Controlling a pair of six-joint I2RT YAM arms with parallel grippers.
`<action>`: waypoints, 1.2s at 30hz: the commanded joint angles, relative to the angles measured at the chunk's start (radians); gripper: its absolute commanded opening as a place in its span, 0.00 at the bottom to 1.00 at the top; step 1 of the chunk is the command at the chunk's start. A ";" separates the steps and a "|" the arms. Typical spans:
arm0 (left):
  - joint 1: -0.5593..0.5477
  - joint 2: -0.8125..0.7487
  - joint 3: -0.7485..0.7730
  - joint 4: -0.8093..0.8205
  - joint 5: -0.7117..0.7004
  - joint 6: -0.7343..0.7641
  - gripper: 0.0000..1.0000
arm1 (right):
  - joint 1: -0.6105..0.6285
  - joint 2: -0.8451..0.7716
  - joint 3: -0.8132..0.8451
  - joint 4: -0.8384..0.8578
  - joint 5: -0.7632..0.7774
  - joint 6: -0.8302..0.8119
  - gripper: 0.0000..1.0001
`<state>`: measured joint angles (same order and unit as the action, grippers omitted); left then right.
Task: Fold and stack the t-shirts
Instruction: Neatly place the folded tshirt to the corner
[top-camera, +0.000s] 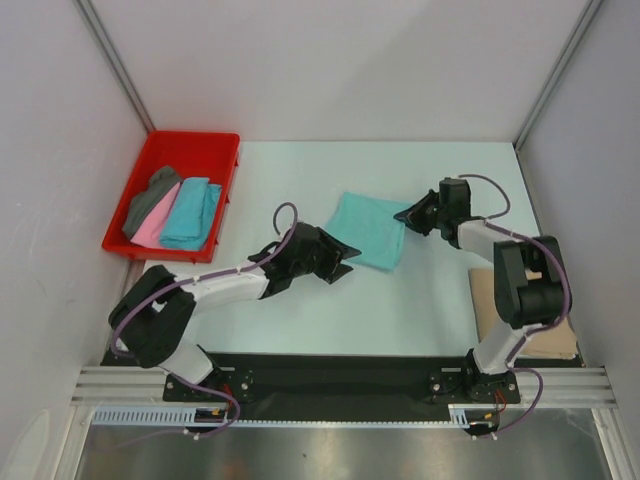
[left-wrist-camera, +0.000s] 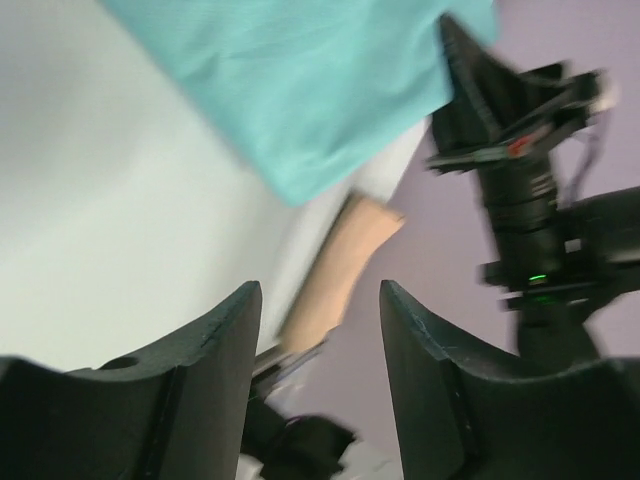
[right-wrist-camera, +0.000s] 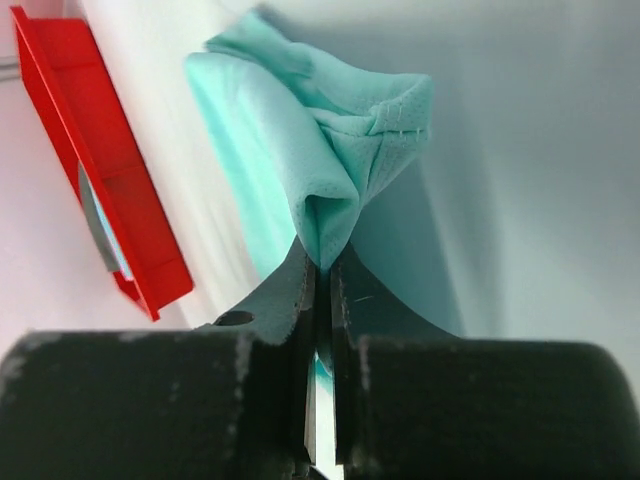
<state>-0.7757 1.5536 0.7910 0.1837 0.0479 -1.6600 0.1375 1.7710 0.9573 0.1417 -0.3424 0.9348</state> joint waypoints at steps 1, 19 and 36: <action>0.001 -0.089 0.056 -0.173 0.101 0.291 0.56 | -0.001 -0.155 -0.011 -0.178 0.169 -0.113 0.00; 0.021 -0.323 -0.016 -0.331 0.484 0.786 0.54 | -0.157 -0.619 -0.065 -0.737 0.755 -0.142 0.00; 0.084 -0.346 -0.041 -0.349 0.603 0.830 0.53 | -0.256 -0.706 0.063 -0.867 0.898 -0.182 0.00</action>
<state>-0.7048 1.2228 0.7479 -0.1837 0.6052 -0.8619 -0.0929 1.0771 0.9451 -0.7361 0.4870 0.7883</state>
